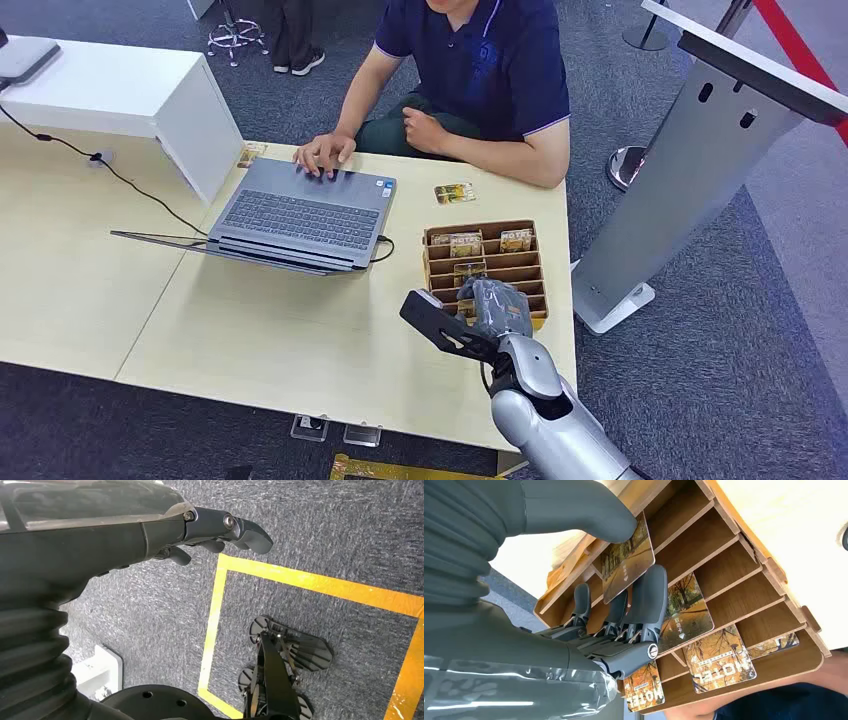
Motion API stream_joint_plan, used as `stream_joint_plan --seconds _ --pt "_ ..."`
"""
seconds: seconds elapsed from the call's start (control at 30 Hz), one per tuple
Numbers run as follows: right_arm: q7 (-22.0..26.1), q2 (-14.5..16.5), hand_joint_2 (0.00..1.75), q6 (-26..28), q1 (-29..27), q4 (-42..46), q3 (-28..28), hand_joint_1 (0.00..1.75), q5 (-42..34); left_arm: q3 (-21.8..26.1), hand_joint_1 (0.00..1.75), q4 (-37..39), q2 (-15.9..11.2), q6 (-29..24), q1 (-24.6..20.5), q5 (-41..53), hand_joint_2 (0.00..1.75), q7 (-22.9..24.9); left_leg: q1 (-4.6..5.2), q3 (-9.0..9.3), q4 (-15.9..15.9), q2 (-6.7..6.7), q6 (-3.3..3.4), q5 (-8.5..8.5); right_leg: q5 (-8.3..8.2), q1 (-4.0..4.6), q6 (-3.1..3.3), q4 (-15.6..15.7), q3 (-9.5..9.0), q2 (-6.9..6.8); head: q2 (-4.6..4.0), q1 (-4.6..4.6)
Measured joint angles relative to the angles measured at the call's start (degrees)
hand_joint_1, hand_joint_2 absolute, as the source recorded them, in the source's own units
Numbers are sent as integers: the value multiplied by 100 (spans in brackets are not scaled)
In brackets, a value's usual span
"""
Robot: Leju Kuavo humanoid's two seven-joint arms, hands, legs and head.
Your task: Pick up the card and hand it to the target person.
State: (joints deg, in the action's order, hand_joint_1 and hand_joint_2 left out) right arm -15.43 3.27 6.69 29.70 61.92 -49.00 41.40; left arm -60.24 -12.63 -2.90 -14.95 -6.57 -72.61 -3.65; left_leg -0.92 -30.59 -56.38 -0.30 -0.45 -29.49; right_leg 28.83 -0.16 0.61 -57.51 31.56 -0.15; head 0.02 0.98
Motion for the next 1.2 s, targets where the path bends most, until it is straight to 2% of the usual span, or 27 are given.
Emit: stream_joint_plan --seconds 0.13,0.17,1.2 --pt "0 -3 175 0 -2 -2 0 134 0 0 0 0 4 -2 0 0 175 0 0 0 0 0 0 0 0 0 0 0 0 0 0 1" --pt "0 -4 175 0 -5 -2 0 135 0 0 0 0 4 -3 0 0 175 0 0 0 0 0 0 0 0 0 0 0 0 0 0 1" --pt "44 -12 175 10 -7 -14 -4 140 -3 2 0 0 27 51 9 -61 175 -160 0 3 0 0 0 0 0 0 0 0 -2 0 0 0"
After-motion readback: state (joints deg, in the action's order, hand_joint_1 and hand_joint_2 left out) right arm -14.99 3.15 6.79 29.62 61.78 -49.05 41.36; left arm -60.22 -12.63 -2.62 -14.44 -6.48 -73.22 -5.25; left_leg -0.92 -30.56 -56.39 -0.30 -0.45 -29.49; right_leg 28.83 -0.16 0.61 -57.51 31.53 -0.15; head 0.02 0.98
